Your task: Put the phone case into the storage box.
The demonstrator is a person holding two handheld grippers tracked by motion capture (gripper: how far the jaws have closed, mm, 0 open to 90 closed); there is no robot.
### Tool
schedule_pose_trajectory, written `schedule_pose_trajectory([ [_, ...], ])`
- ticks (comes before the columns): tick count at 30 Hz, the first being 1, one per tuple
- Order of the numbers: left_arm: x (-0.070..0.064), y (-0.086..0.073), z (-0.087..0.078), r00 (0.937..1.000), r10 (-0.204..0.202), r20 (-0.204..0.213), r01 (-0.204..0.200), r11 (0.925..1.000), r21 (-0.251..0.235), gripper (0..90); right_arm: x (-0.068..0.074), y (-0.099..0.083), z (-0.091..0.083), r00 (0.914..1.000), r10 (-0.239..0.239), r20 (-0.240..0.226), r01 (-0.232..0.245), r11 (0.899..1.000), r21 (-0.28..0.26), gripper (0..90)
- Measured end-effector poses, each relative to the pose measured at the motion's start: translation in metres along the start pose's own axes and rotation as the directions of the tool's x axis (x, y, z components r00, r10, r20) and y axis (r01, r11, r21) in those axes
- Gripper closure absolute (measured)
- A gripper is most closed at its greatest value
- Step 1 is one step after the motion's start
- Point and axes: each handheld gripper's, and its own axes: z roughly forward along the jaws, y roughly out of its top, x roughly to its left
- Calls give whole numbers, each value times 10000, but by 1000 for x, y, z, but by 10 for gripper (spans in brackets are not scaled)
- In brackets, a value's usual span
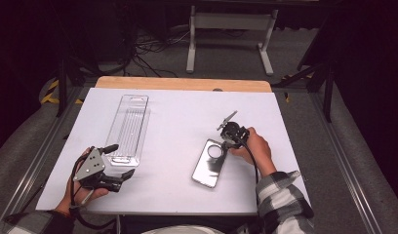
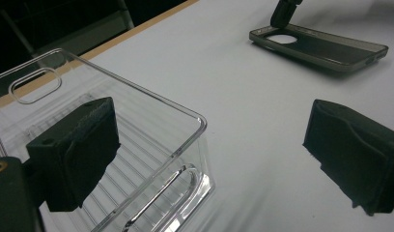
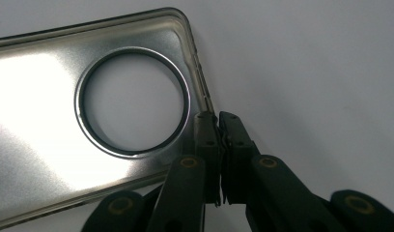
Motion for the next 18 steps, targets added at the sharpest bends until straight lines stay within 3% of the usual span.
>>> schedule_pose_trajectory([
  [5,1,1,-1,10000,83,-11,-83,10000,18,57,2,-6,-10,9981,-141,607,187,9970,-749,879],
  [10,0,1,-2,10000,67,-40,-67,10000,-64,58,11,-14,-36,9884,-336,1480,619,9797,-1905,879],
  [12,0,2,-2,10000,12,-10,-12,10000,-42,59,21,-15,-51,9759,-437,2139,963,9654,-2424,880],
  [15,0,4,-1,10000,-29,-71,28,9999,-110,60,31,-14,-63,9591,-495,2787,1322,9489,-2865,880],
  [16,0,4,-1,10000,-29,-71,28,9999,-110,62,31,-14,-63,9591,-495,2787,1322,9489,-2865,880],
  [18,2,7,-1,10000,-49,69,51,9998,-202,61,38,-12,-69,9454,-563,3210,1616,9363,-3117,879],
])
